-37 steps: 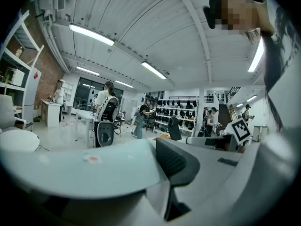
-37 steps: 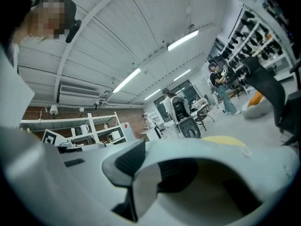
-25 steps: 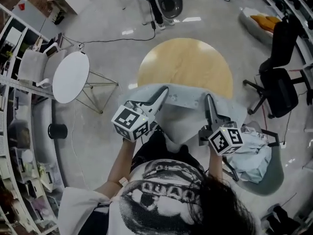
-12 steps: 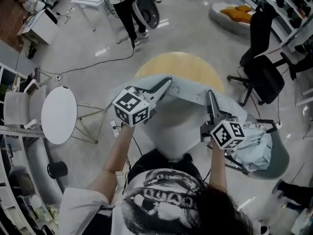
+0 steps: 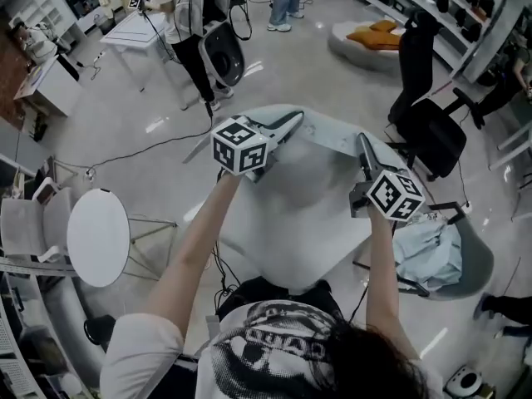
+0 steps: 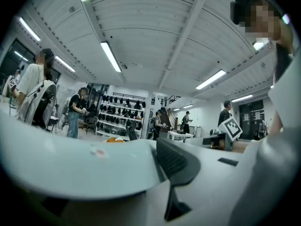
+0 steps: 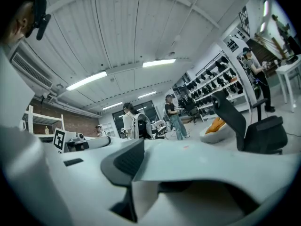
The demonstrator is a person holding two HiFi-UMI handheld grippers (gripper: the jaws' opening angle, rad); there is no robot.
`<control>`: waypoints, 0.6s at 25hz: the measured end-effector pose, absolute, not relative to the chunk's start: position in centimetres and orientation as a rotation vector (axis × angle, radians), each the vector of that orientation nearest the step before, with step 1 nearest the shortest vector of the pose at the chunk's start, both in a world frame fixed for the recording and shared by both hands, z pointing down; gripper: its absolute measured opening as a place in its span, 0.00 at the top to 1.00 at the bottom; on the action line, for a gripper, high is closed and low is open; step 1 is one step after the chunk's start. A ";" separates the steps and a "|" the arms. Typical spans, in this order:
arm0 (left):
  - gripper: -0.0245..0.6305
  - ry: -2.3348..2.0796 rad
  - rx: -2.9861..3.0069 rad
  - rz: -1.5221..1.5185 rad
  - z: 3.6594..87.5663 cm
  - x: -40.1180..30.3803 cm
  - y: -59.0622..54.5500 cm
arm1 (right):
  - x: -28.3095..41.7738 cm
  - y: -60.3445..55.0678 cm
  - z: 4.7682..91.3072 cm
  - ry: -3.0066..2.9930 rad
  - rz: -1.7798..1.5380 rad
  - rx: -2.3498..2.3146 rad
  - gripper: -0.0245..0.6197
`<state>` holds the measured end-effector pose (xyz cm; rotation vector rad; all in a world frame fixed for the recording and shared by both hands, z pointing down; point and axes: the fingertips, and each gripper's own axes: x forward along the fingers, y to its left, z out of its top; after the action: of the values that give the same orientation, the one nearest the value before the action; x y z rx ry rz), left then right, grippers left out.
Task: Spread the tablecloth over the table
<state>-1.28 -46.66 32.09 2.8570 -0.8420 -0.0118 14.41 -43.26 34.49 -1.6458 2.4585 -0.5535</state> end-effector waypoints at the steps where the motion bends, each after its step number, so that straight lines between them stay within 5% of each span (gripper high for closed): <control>1: 0.85 -0.832 2.874 -0.014 31.4 -0.9 -47.5 | 14.8 -44.1 33.9 2.454 -0.542 -1.650 0.83; 15: 0.85 -0.823 3.093 -0.028 17.3 2.5 -59.9 | 17.6 -56.2 20.3 2.439 -0.301 -1.661 0.83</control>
<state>2.45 -59.85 17.33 3.0926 -0.8232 -0.0280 17.62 -56.23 20.26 -1.6608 2.4393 -0.3011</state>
